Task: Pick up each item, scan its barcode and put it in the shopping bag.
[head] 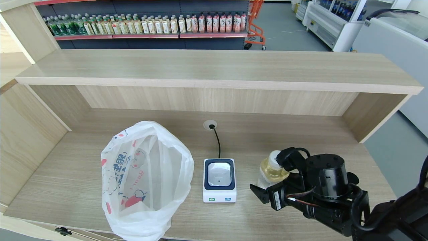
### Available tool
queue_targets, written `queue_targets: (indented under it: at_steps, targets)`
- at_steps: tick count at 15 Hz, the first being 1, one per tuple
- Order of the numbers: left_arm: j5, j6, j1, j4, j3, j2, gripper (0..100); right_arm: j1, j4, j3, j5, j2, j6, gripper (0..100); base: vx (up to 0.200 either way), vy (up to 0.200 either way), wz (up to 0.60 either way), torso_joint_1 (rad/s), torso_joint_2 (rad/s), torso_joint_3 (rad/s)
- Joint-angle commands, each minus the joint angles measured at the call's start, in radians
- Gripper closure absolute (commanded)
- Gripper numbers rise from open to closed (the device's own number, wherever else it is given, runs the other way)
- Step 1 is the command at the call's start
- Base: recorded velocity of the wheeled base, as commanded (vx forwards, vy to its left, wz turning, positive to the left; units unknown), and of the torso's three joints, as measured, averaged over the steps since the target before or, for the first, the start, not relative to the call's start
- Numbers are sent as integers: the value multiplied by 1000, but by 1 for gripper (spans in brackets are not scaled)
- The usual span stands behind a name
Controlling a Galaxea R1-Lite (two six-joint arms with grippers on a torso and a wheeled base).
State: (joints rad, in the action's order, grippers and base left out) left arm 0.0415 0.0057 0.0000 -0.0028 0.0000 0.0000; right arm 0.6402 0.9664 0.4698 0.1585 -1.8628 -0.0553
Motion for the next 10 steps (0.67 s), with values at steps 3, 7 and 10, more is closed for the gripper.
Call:
queue_targets:
  at_steps: [3, 7, 10]
  targets:
    - [0, 0, 0, 0, 0, 2, 0, 1, 23, 26, -2, -21, 11, 0, 0, 0, 0, 0, 0, 0]
    - [0, 0, 0, 0, 0, 2, 0, -10, 64, 32, -5, -49, 17, 0, 0, 0, 0, 0, 0, 0]
    - [0, 0, -2, 0, 0, 2, 0, -14, 155, 41, -5, -102, 37, 100, 0, 0, 0, 0, 0, 0]
